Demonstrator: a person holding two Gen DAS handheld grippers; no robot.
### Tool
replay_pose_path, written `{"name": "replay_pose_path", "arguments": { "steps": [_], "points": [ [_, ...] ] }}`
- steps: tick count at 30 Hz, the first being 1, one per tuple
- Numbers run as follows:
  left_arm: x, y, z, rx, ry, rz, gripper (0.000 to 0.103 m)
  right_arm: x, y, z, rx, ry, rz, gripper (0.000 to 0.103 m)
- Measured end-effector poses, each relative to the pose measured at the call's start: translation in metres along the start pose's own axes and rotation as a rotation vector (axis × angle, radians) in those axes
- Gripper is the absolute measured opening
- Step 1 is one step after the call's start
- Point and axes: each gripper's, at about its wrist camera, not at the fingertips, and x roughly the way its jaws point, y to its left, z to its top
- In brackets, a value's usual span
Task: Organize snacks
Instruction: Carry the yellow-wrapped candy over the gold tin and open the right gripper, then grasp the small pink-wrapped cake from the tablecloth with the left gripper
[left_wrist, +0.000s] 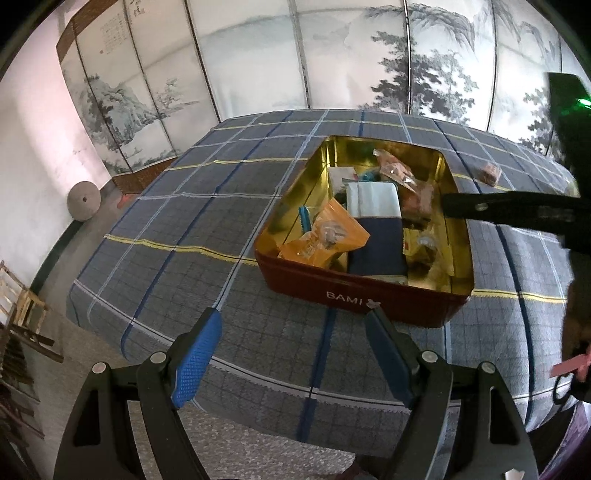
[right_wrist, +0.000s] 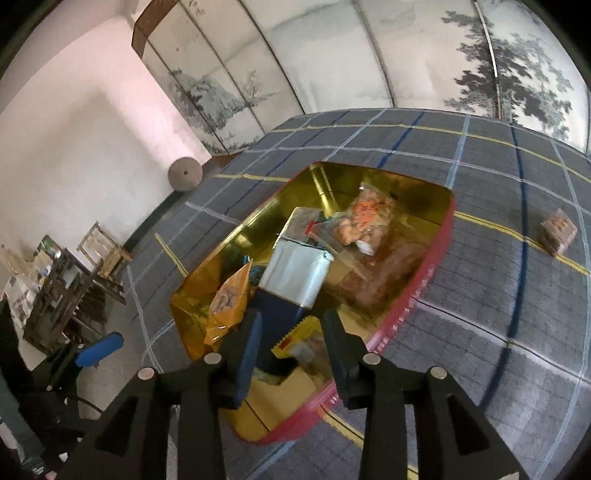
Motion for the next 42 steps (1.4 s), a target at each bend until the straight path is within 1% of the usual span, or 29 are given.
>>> {"name": "replay_pose_path", "arguments": {
  "steps": [2, 6, 8, 11, 12, 13, 15, 16, 17, 19, 20, 21, 22, 23, 24, 25, 27, 30, 32, 35, 38, 42],
  "points": [
    [-0.001, -0.003, 0.001, 0.009, -0.002, 0.003, 0.077, -0.013, -0.007, -0.006, 0.011, -0.032, 0.002, 0.038],
    [-0.005, -0.011, 0.005, 0.037, -0.010, 0.007, 0.077, -0.056, -0.022, -0.026, 0.007, -0.109, -0.059, 0.042],
    [-0.008, -0.016, 0.008, 0.055, -0.020, 0.004, 0.077, -0.083, -0.036, -0.039, 0.007, -0.149, -0.121, 0.045],
    [-0.015, -0.028, 0.017, 0.098, -0.044, -0.016, 0.082, -0.119, -0.065, -0.059, 0.018, -0.186, -0.252, 0.049],
    [-0.018, -0.034, 0.022, 0.113, -0.053, -0.028, 0.083, -0.129, -0.077, -0.066, 0.018, -0.191, -0.302, 0.054],
    [-0.020, -0.041, 0.028, 0.127, -0.062, -0.040, 0.084, -0.139, -0.091, -0.074, 0.014, -0.192, -0.374, 0.058],
    [-0.026, -0.058, 0.042, 0.166, -0.081, -0.083, 0.085, -0.153, -0.119, -0.085, 0.028, -0.178, -0.487, 0.058],
    [-0.027, -0.067, 0.050, 0.188, -0.087, -0.109, 0.087, -0.162, -0.137, -0.092, 0.052, -0.174, -0.526, 0.058],
    [-0.027, -0.078, 0.058, 0.211, -0.092, -0.140, 0.087, -0.169, -0.150, -0.099, 0.071, -0.175, -0.556, 0.058],
    [-0.026, -0.104, 0.078, 0.260, -0.094, -0.227, 0.090, -0.180, -0.175, -0.111, 0.105, -0.175, -0.619, 0.058],
    [-0.022, -0.120, 0.091, 0.292, -0.087, -0.285, 0.091, -0.185, -0.187, -0.116, 0.122, -0.175, -0.640, 0.058],
    [-0.018, -0.132, 0.099, 0.311, -0.076, -0.317, 0.092, -0.190, -0.199, -0.120, 0.144, -0.180, -0.656, 0.058],
    [-0.012, -0.147, 0.109, 0.331, -0.062, -0.345, 0.092, -0.193, -0.209, -0.124, 0.160, -0.187, -0.659, 0.058],
    [-0.005, -0.162, 0.120, 0.351, -0.053, -0.361, 0.092, -0.197, -0.218, -0.126, 0.192, -0.192, -0.640, 0.058],
    [0.005, -0.183, 0.134, 0.388, -0.056, -0.361, 0.092, -0.201, -0.223, -0.127, 0.218, -0.206, -0.612, 0.058],
    [0.011, -0.195, 0.140, 0.416, -0.060, -0.356, 0.092, -0.205, -0.229, -0.127, 0.244, -0.228, -0.588, 0.059],
    [0.034, -0.228, 0.159, 0.514, -0.059, -0.373, 0.092, -0.208, -0.237, -0.128, 0.279, -0.244, -0.552, 0.060],
    [0.069, -0.270, 0.180, 0.658, -0.075, -0.347, 0.092, -0.211, -0.250, -0.132, 0.319, -0.251, -0.492, 0.060],
    [0.087, -0.287, 0.186, 0.712, -0.056, -0.343, 0.092, -0.216, -0.250, -0.136, 0.339, -0.273, -0.468, 0.060],
    [0.116, -0.307, 0.200, 0.736, -0.002, -0.354, 0.092, -0.216, -0.253, -0.137, 0.360, -0.289, -0.428, 0.060],
    [0.140, -0.322, 0.204, 0.764, 0.055, -0.375, 0.092, -0.214, -0.251, -0.136, 0.350, -0.281, -0.407, 0.060],
    [0.162, -0.331, 0.203, 0.803, 0.079, -0.338, 0.092, -0.211, -0.250, -0.135, 0.338, -0.273, -0.387, 0.060]
  ]
}}
